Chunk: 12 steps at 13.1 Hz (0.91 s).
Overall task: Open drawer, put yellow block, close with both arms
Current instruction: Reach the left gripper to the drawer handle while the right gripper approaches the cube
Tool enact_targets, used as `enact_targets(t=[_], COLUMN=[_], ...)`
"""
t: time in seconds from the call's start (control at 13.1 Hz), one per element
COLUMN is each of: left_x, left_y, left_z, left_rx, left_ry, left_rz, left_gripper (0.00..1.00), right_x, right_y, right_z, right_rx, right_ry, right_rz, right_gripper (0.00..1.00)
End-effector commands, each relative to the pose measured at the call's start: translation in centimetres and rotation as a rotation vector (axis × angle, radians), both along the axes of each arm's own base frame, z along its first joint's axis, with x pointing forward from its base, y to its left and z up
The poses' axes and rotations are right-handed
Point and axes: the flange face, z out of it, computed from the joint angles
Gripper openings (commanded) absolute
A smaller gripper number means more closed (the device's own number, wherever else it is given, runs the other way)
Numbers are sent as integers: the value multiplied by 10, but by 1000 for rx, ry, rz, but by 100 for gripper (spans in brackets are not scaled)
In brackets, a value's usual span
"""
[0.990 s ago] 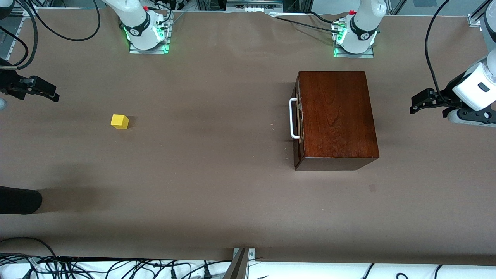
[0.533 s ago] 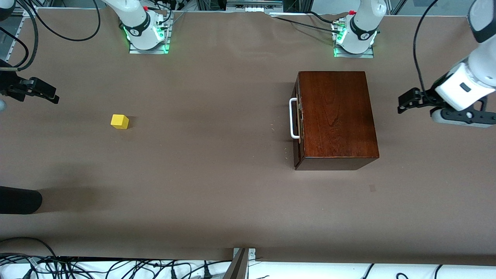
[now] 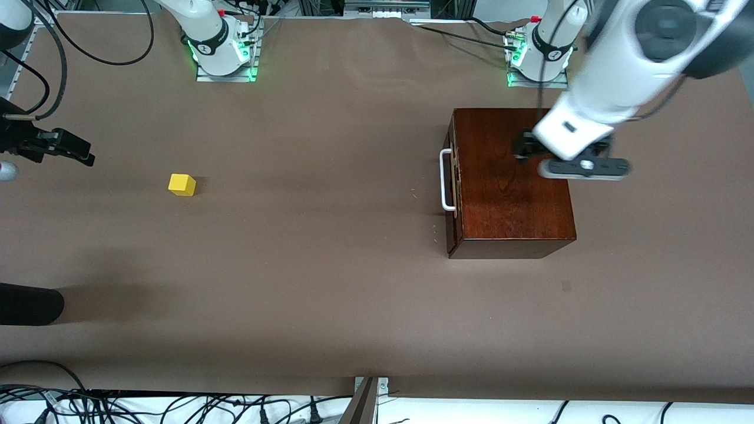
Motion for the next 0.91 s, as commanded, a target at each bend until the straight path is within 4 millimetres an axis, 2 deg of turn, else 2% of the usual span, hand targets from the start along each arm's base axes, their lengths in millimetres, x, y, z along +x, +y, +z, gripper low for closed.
enact_targets(t=[0.0,0.15,0.3,0.46,0.69,0.84], left_x=[-15,-30,-36,-45,-45,-43], left_y=[-77,-119,-161,-193,-211,-211], left_z=[-16,-48,-85,-123,-172,-192], left_rx=[59,76,82,121,139,179], left_ry=[-28,9,0,-35,-28,-46], left_rz=[17,46,56,79,93,113], left_gripper=[100,100,100,100,100,100], right_x=[4,5,6,4,5,5], right_y=[-4,-6,-6,-6,-6,-6], right_z=[-10,-13,-17,-23,-24,-26], right_rx=[-8,-7,-7,-6,-6,-6], right_ry=[-4,-7,-5,4,3,3], right_rz=[-12,-10,-10,-10,-5,-4], right_gripper=[100,100,100,100,100,100])
